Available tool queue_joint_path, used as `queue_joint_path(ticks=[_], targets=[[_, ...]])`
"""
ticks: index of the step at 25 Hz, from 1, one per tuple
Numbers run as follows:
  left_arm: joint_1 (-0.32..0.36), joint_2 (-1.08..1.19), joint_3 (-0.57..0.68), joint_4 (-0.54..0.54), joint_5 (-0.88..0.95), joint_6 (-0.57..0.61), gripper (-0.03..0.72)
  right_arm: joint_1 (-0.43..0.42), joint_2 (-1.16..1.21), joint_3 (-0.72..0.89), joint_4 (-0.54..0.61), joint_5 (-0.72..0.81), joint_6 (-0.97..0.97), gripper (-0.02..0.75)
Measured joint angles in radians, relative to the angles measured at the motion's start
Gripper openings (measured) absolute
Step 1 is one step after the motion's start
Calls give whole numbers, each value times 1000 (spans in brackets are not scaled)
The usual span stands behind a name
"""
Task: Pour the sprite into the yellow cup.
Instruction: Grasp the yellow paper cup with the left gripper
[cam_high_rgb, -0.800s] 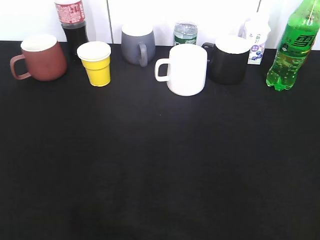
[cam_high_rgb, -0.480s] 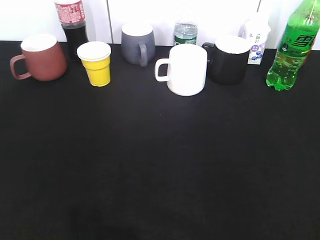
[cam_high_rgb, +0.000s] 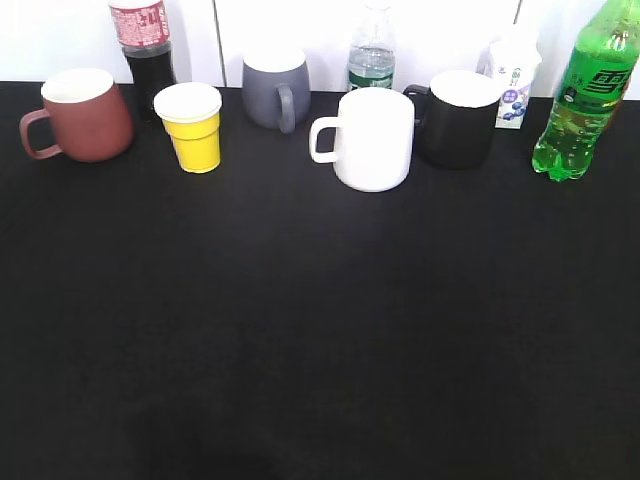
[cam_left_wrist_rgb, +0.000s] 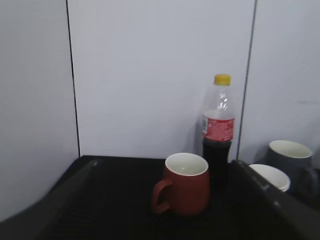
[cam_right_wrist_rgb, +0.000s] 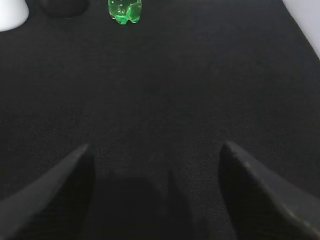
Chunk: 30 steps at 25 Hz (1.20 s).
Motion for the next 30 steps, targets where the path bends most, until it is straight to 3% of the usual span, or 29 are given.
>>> queue_joint_path(ticks=[3, 4, 6, 8, 12, 15, 20, 30], targets=[[0, 345, 2, 27, -314, -25, 531, 0, 0, 0, 0, 0, 0, 586], [0, 482, 2, 81, -418, -85, 527, 0, 0, 0, 0, 0, 0, 586], [0, 693, 2, 310, -666, -209, 526, 0, 0, 0, 0, 0, 0, 586], [-12, 910, -4, 436, -878, -234, 526, 0, 0, 0, 0, 0, 0, 586], [-145, 1177, -123, 447, -863, -220, 526, 0, 0, 0, 0, 0, 0, 586], [-258, 1307, -265, 318, -744, -74, 529, 0, 0, 0, 0, 0, 0, 586], [-273, 1502, -489, 249, -689, -56, 683, 0, 0, 0, 0, 0, 0, 586], [-274, 1742, -788, 223, -656, -77, 686, 0, 0, 0, 0, 0, 0, 586]])
